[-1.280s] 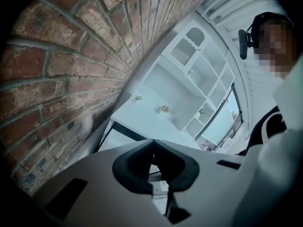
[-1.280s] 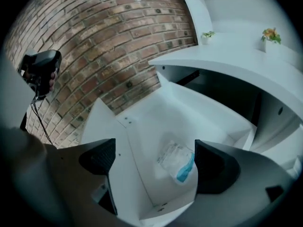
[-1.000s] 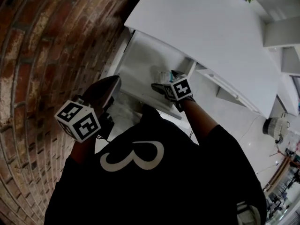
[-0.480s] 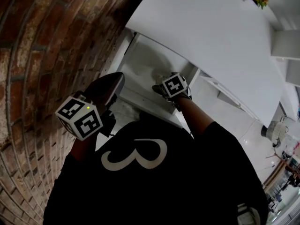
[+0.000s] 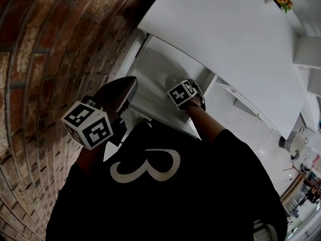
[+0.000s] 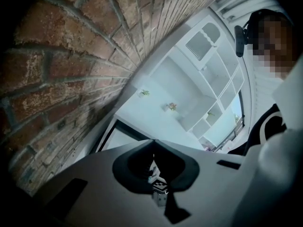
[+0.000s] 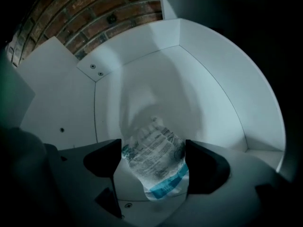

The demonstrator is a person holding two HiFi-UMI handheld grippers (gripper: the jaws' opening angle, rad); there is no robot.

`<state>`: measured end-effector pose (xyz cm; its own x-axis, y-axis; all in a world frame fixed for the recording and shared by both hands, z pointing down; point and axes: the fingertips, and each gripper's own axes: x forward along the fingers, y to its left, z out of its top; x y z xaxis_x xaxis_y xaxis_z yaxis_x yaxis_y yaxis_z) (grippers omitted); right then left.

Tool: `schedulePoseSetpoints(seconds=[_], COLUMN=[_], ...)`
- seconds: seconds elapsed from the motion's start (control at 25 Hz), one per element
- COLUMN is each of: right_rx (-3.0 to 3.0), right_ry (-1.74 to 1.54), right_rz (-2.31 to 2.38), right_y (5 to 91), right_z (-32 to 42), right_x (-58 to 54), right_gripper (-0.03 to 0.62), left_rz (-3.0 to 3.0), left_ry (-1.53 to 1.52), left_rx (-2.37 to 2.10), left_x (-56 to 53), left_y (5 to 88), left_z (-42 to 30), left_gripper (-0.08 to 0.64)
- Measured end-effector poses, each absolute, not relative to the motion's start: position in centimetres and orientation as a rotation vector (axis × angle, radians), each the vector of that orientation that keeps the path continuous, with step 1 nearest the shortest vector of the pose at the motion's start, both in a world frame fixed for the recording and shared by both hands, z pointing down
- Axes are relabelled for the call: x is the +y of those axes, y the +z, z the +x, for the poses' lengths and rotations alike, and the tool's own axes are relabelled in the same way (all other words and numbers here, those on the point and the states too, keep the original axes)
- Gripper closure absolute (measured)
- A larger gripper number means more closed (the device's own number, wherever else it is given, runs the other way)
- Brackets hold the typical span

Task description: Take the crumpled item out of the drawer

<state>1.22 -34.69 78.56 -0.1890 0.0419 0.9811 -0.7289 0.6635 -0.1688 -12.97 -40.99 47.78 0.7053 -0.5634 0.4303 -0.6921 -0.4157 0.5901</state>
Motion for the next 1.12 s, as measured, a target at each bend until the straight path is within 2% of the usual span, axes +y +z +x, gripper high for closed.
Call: schedulePoseSetpoints(seconds=[0.16,0.36,0.72,1.12], right_rx=[-1.6,-1.587,-1.589,-1.698], right_ry=[0.701,0.659,0.617,0.629], right_rz=[0.593,0.597,0.557,0.611], right_y=[78.8,79.1,78.9,75.9], right_z=[1.7,1.9,1.9,1.5], right_x=[-34.9,-34.9,-34.4,-34.4], right_gripper=[0.202,0.221,0.35,0.38], left_rz=[2.119,2.115,2.119,2.161], left_ry=[0.228,0.245,0.253,0.276], left_rx=[-0.937,-0.919,-0.91,-0.864], left_x=[-40.6,-39.7,-37.8,-35.3], left_y=[48.1,48.2,48.0,47.2], left_z=[-12.9,-13.0,-13.5,-13.3], left_gripper=[0.557,0.557,0.557,0.557])
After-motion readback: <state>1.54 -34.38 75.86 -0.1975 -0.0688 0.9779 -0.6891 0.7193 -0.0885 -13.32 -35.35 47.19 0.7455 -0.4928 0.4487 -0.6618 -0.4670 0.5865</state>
